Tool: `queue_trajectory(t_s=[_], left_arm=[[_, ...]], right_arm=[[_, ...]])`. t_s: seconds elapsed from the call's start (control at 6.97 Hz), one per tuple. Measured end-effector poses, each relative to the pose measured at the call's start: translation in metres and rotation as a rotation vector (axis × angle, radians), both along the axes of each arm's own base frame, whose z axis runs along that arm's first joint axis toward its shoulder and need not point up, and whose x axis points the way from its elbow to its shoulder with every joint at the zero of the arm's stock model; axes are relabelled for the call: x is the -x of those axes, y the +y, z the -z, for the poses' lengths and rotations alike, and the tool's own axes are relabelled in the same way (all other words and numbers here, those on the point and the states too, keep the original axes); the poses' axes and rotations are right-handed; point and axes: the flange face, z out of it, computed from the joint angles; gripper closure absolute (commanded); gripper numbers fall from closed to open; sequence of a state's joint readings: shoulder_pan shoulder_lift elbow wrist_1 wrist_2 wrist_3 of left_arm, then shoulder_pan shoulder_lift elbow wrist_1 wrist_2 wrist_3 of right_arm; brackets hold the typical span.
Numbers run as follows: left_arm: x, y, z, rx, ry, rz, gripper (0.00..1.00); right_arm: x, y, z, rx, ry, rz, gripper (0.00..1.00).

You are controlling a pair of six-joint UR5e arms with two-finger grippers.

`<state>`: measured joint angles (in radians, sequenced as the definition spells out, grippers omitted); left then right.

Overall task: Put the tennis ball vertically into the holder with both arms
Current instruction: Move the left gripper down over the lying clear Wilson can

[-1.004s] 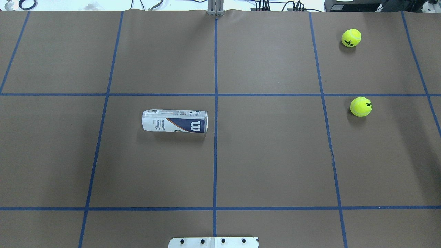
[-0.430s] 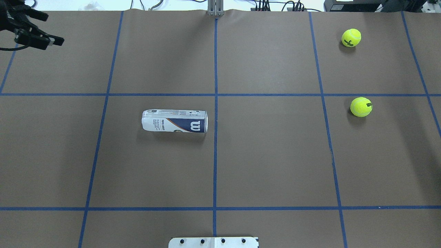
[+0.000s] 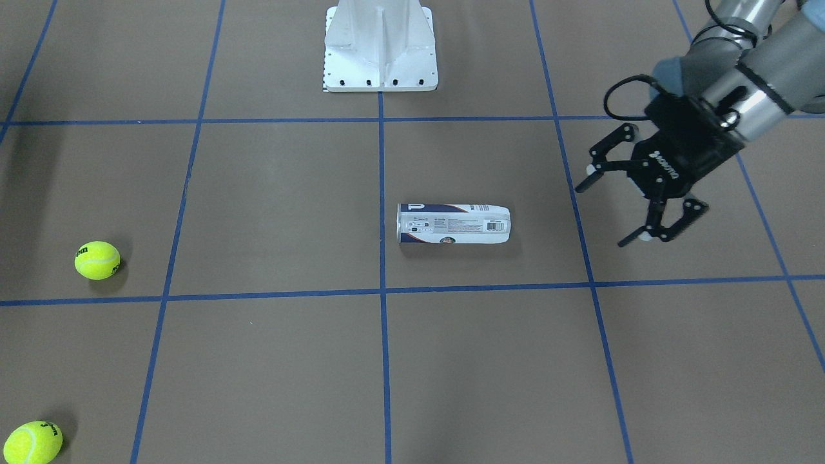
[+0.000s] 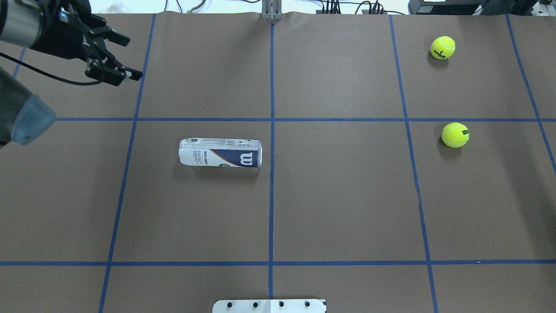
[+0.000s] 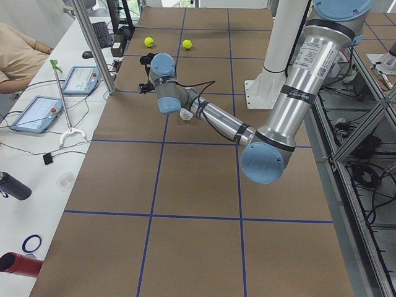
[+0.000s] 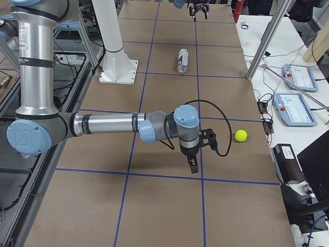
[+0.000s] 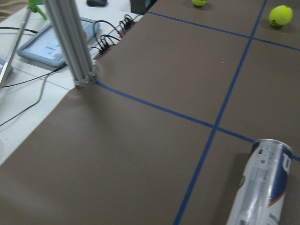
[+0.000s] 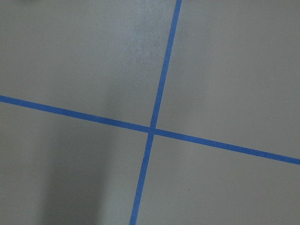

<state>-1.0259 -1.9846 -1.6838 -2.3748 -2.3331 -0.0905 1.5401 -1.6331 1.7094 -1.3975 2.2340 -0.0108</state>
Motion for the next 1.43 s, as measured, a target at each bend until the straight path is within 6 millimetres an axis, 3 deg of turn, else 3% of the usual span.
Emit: queue_trajectory(t_s=[0.43,0.72,1.43], left_arm=[[-0.064,0.01,0.042,-0.059,-0.077,-0.123,0.01],[-0.095,0.015,0.068,-0.078,-0.125,-0.169,0.01],[-0.198,0.054,0.079,-0.288,-0.377,-0.162,0.02]], right_arm=[[0.0,0.002,-0.001,0.003,-0.002,0.001,0.0],[0.0,0.002,-0.002,0.006,-0.007,0.002,0.0],[0.001,0.002,-0.006,0.016,-0.014,0.002,0.0]])
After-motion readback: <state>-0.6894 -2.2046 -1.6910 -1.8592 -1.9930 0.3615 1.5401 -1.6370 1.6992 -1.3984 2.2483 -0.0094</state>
